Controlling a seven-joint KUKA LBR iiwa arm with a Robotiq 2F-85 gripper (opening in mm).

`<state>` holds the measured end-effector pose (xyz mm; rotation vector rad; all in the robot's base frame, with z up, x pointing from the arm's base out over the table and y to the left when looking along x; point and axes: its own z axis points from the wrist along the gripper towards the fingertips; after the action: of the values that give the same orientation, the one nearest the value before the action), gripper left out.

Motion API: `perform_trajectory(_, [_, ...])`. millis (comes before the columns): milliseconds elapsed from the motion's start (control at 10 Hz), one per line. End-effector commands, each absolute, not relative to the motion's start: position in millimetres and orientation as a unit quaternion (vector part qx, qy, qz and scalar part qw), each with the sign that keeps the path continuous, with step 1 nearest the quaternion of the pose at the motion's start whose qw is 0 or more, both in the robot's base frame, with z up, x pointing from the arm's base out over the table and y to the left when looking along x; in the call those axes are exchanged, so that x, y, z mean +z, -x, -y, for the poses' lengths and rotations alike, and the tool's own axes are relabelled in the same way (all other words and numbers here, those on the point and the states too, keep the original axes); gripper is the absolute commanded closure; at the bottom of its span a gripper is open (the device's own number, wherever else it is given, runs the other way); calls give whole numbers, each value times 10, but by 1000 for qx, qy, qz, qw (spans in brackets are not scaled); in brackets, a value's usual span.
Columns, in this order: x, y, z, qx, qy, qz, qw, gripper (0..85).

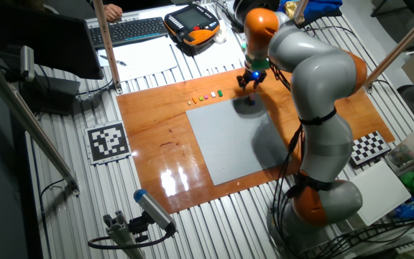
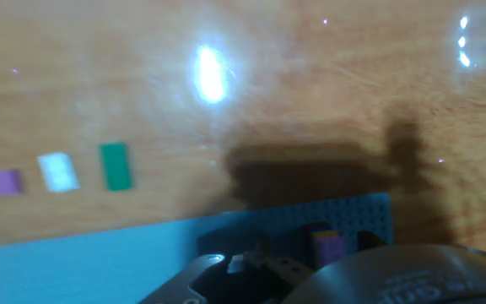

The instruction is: Stack small Lego blocks randomly, one at a time

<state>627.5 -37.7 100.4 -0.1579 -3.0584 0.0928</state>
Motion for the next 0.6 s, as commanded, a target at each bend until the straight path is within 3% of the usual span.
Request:
perform_trajectory(0, [1106,-6302,261,21,56,998,36,340])
perform_trajectory(100, [1123,-6326,146,9,59,998,30,340])
perform_trajectory(200, [1128,-6360,25,-1,62,998,30,510])
perform_trajectory(400, [1077,-6414,-85,-13,55,998,23,510])
perform_trajectory(500, [1076,-6423,-75,-10,45,999,24,680])
